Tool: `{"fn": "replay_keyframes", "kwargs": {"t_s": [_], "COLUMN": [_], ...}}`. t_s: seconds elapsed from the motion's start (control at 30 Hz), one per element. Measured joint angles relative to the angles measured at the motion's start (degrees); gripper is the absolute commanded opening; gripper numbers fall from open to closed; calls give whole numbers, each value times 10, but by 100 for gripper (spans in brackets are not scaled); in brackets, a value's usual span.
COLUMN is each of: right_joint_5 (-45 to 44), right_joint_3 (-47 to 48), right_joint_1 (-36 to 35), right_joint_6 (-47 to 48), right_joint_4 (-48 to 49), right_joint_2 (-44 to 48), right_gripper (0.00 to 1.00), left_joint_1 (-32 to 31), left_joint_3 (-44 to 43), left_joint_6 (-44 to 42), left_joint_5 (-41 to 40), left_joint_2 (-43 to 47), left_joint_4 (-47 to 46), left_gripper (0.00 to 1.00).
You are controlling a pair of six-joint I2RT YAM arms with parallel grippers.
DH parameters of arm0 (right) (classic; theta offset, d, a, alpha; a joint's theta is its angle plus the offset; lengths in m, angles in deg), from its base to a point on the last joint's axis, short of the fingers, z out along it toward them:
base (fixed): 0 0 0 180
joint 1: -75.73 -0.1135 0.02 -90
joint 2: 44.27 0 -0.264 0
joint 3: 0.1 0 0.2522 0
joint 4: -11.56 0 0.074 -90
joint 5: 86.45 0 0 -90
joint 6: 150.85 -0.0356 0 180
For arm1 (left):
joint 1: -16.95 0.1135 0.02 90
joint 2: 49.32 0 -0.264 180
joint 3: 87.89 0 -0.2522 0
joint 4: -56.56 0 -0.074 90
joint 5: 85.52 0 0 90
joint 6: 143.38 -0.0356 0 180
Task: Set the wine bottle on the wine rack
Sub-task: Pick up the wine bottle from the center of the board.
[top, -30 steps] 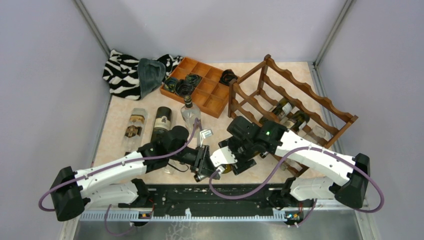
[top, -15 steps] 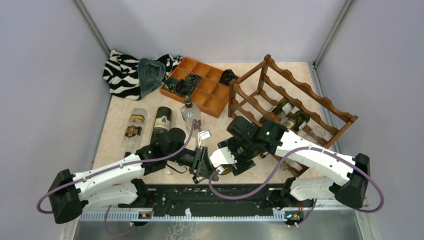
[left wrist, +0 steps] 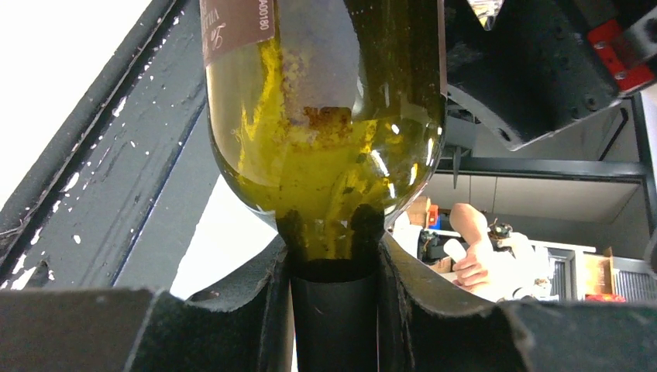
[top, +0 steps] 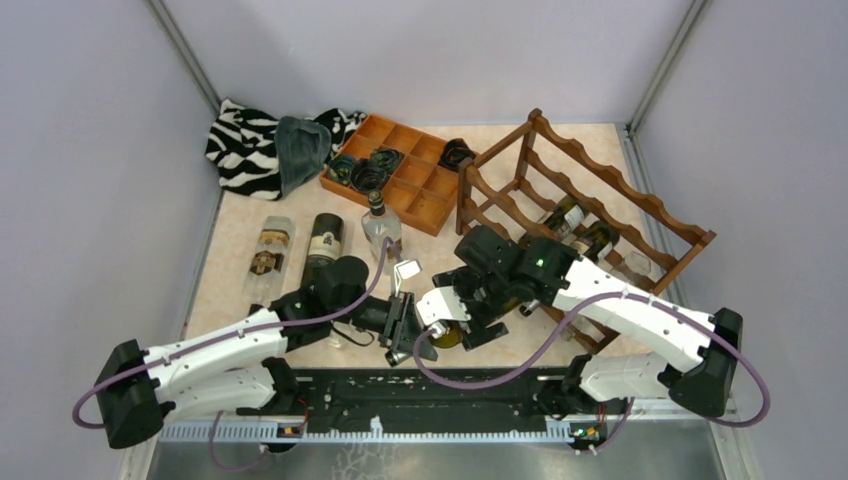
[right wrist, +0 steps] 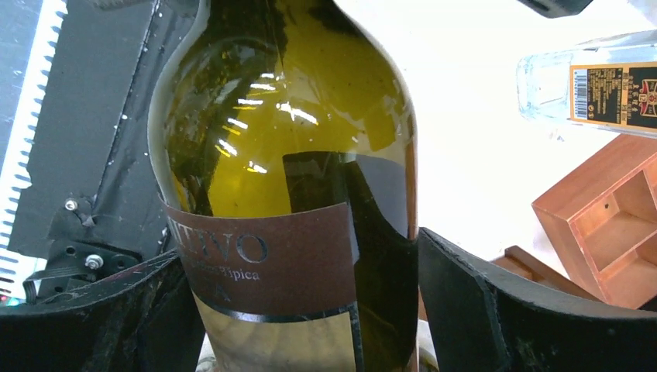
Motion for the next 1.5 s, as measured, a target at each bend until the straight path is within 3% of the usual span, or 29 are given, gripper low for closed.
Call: {"fn": "replay_keyframes", "kwargs": {"t_s": [0.43,0.9,1.03,1.23,1.43,1.5], "right_joint_5": [106,240,267,283,201,159], "right_joint_3": [57,108,127,153,157,156], "right_joint_1": [66,186,266,420,457,457], "right_joint_6": [-1,28,-25,-179,-283,-299], "right_joint_4": [-43,-106,-86,5,64,73], "right_joint_2": [23,89,98,99,75,60], "right_gripper": [98,98,98,95,89,82], "left_joint_1": [0,0,0,-3,-8,-9], "left_joint_3": [-42,-54,-66,-80,-94,-96], "left_joint_6": [-47,-61,-70,-88,-113,-122], "left_joint_5": [-9,-42,-57,-84,-110,-116], "left_joint_2": [-20,-14,-14,-14,-14,-14], "left_joint_4": [47,103,108,109,134,142], "left_gripper": [0,0,0,0,0,0]}}
